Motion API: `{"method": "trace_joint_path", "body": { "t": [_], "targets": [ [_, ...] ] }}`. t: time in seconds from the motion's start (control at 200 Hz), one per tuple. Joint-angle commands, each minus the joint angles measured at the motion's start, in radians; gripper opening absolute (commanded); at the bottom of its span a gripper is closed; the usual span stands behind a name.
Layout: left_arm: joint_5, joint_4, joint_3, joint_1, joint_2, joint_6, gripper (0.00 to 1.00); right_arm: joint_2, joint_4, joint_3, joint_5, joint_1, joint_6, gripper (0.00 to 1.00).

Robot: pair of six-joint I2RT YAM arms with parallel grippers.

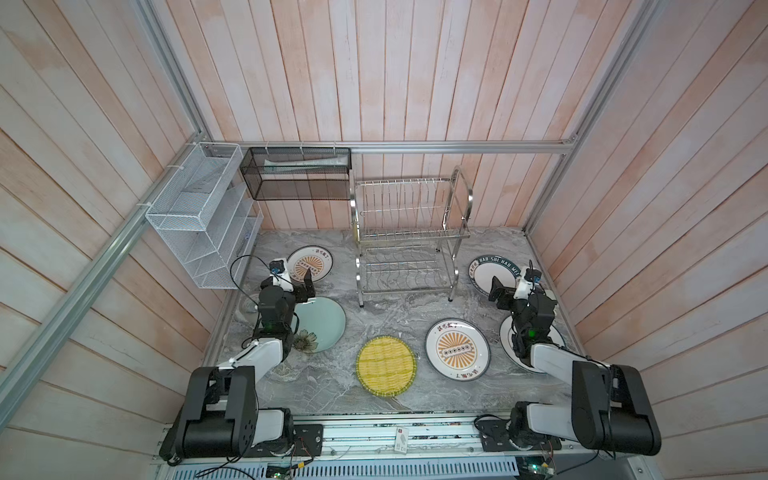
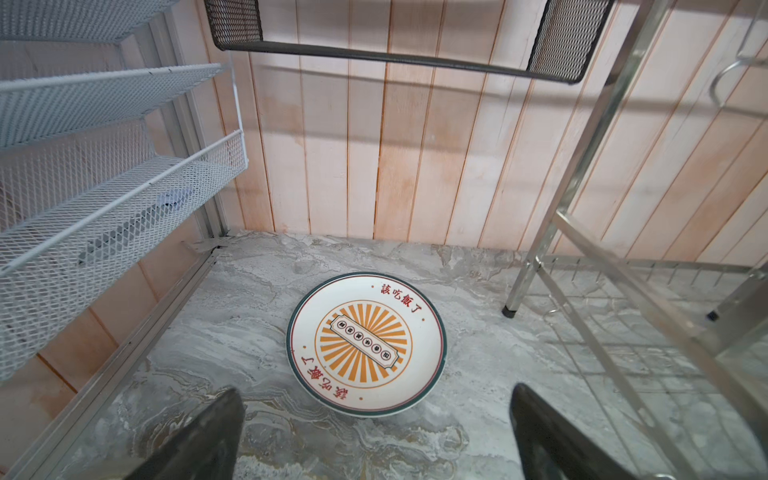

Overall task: Load the plates into the dish rack
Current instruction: 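Move both grippers forward toward the orange-sunburst plate in the middle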

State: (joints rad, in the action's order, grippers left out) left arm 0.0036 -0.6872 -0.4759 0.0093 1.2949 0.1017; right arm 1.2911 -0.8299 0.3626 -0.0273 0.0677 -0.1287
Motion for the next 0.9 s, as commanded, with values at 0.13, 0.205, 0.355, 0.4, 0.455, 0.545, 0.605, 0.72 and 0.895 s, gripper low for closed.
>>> {"method": "trace_joint_path", "body": {
  "t": [0.13,0.205,0.355,0.4,0.455,0.545,0.605,0.72,0.895],
  "targets": [
    [0.042,0.227,-0.090,-0.074,-0.162,0.179,1.00,-0.188,0.253,0.071,-0.027,-0.012,-0.112,0.97],
    [0.024,0.353,-0.151,-0.111,-0.190,0.188,1.00,-0.240,0.359,0.113,-0.048,-0.017,-0.147,0.97],
    [-0.008,0.415,-0.175,-0.223,-0.238,0.178,1.00,-0.331,0.505,0.184,-0.089,-0.048,-0.169,0.97],
    [-0.018,0.434,-0.182,-0.255,-0.246,0.182,1.00,-0.345,0.557,0.210,-0.100,-0.055,-0.186,0.98],
    [-0.060,0.463,-0.193,-0.291,-0.251,0.203,1.00,-0.351,0.619,0.246,-0.116,-0.057,-0.213,0.98],
    [-0.114,0.517,-0.207,-0.330,-0.252,0.282,1.00,-0.358,0.703,0.289,-0.130,-0.061,-0.229,0.98],
    [-0.108,0.530,-0.204,-0.342,-0.254,0.329,1.00,-0.360,0.748,0.306,-0.129,-0.061,-0.237,0.98],
    [-0.100,0.515,-0.177,-0.372,-0.268,0.361,1.00,-0.369,0.802,0.311,-0.115,-0.061,-0.263,0.98],
    [-0.144,0.564,-0.172,-0.397,-0.266,0.404,1.00,-0.360,0.839,0.299,-0.135,-0.060,-0.314,0.97]
  ]
}}
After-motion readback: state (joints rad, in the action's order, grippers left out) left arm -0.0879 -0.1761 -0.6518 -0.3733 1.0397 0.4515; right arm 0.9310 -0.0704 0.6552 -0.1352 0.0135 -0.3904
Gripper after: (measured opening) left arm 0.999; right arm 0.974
